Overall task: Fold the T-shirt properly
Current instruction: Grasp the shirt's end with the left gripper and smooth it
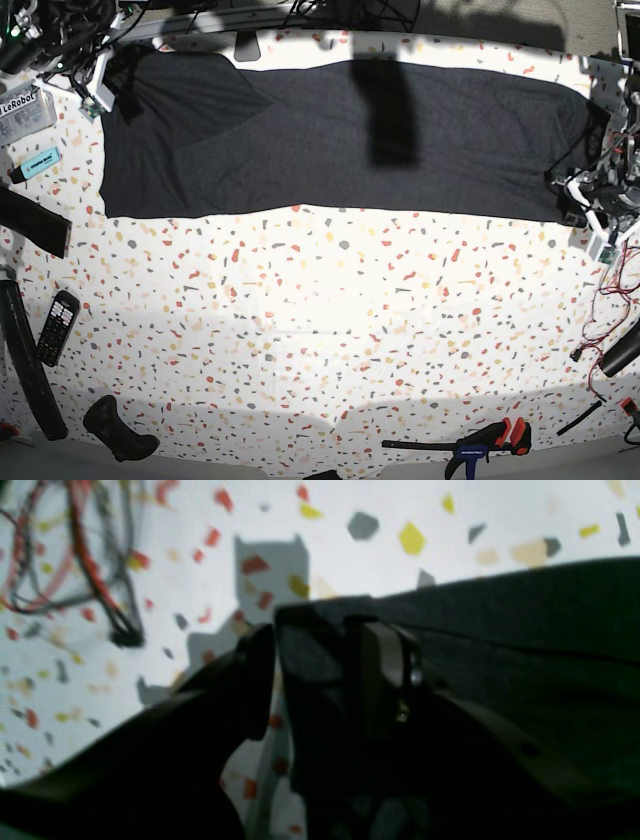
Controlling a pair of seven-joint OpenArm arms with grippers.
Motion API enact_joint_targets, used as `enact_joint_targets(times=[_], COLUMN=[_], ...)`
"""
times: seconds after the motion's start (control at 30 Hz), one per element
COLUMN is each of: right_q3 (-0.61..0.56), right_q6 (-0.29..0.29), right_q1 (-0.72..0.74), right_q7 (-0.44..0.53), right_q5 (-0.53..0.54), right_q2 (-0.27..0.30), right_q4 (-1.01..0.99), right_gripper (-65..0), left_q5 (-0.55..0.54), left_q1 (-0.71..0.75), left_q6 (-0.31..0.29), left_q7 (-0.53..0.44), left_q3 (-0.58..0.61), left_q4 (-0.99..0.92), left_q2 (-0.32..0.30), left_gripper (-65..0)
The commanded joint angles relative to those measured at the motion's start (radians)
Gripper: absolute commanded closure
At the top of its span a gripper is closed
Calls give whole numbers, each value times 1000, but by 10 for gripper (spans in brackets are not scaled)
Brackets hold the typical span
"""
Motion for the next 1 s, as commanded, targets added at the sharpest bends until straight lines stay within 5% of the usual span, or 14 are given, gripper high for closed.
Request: enact_joint_targets(times=[0.0, 0.47, 0.77, 0.97], right_q3=[10, 10, 10, 10], right_q6=[1, 1, 1, 1], right_q1=[-3, -3, -3, -3], right_q7=[4, 5, 5, 5], right_q5=[-2, 2, 2, 2], right_q2=[13, 13, 13, 13], right_q4=[14, 14, 14, 14], right_gripper=[0, 0, 0, 0], left_q5=[-4, -1, -1, 0], left_q1=[-14, -1, -3, -2], left_q6=[6, 6, 6, 6], left_q7=[-20, 8, 84, 115], left_q3=[-7, -5, -6, -5], left_q4=[15, -97, 42, 155], left_q2=[-22, 30, 21, 21], left_gripper=[-267, -263, -119, -110])
